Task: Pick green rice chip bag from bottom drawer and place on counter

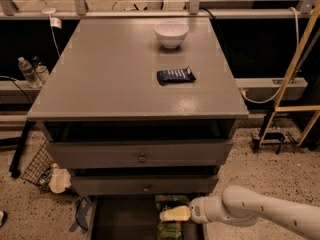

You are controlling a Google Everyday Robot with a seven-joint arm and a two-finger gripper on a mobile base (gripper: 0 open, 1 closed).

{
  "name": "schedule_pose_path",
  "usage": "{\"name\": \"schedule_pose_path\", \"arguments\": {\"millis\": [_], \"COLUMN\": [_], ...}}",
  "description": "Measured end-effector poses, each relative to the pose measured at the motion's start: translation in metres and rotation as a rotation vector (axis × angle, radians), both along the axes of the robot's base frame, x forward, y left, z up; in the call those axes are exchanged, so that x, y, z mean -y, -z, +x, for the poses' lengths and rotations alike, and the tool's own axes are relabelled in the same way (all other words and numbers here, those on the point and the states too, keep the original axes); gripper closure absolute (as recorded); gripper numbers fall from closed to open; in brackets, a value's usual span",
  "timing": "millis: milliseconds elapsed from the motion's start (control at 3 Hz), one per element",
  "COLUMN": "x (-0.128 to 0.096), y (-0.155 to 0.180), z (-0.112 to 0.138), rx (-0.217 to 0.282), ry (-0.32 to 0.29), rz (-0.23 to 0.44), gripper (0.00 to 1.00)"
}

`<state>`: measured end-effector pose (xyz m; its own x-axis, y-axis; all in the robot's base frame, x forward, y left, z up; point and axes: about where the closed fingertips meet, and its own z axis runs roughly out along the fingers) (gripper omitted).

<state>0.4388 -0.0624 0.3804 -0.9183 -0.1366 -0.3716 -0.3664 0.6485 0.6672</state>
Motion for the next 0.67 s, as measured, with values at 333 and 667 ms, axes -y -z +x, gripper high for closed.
{"name": "schedule_pose_path", "arguments": {"millis": [333, 667], "x": [-0.015, -0.024], "y": [0.013, 0.036], "z": [-0.001, 0.010], "rx": [0.044, 0.068], "ry": [0.025, 0.056], "rz": [-0.060, -0.114], "gripper": [0.00, 0.00]}}
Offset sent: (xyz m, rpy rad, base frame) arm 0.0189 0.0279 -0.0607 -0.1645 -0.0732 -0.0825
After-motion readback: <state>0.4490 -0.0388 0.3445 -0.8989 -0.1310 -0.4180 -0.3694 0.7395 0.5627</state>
